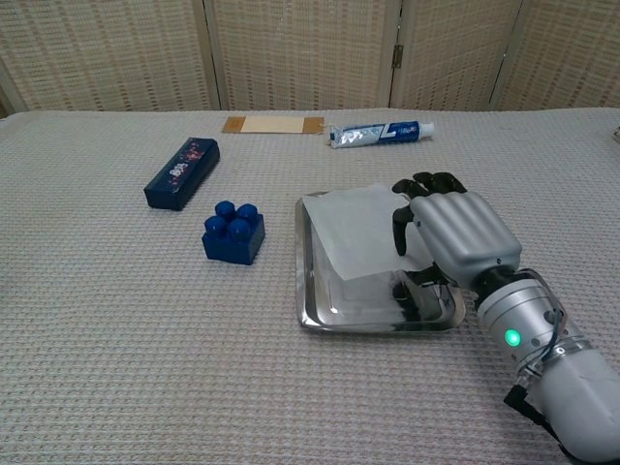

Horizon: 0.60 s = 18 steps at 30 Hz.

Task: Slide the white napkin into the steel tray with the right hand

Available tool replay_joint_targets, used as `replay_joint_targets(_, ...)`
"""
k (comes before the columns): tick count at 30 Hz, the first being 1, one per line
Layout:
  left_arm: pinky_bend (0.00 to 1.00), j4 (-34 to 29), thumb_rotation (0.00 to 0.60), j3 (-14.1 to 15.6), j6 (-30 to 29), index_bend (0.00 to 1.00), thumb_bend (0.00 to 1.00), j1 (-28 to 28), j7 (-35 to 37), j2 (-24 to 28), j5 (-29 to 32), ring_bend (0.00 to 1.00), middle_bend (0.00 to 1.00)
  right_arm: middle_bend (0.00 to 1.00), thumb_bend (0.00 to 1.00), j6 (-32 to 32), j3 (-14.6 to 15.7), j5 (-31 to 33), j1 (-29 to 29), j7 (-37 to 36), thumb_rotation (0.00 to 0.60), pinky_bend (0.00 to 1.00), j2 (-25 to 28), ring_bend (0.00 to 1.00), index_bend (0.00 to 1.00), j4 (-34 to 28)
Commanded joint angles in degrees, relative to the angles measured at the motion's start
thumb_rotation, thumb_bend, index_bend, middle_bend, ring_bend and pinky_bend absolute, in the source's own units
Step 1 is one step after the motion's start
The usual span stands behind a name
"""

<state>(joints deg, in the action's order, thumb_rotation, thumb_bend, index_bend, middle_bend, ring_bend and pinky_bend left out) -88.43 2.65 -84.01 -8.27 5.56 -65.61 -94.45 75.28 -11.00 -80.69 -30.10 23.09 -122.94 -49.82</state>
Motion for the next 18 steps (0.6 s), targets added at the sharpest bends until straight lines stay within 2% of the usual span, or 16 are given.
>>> replay_joint_targets(1,0.00,0.5,0.600,0.0,-0.7,0.01,0.52,0.0,1.2,0.1,-0.8,0.00,0.00,0.07,0.47,-0.6,0.0,0.7,0.2,2.3,0.600,0.00,-0.2,0.00,0.47,-2.3)
replay_joint_targets(7,0.00,0.8,0.600,0.1,-1.4,0.02,0.52,0.0,2.8,0.4,-1.3,0.00,0.00,0.01,0.47,-1.7,-0.1,2.1,0.8,5.8,0.600,0.00,1.5,0.00,0.30,-8.1)
replay_joint_targets(10,0.00,0.7,0.600,0.3,-1.7,0.02,0.52,0.1,2.8,0.4,-1.8,0.00,0.00,0.00,0.47,-3.2,0.1,3.2,1.1,7.8,0.600,0.00,2.9,0.00,0.12,-11.3)
replay_joint_targets(12,0.00,0.7,0.600,0.3,-1.9,0.02,0.52,0.1,2.8,0.4,-1.9,0.00,0.00,0.00,0.47,-4.1,0.3,4.0,1.4,9.0,0.600,0.00,4.0,0.00,0.05,-13.7)
replay_joint_targets(18,0.00,1.3,0.600,0.1,-2.8,0.03,0.52,0.0,3.9,0.2,-2.7,0.00,0.00,0.00,0.47,-5.7,0.5,5.7,1.4,12.2,0.600,0.00,6.0,0.00,0.00,-17.7)
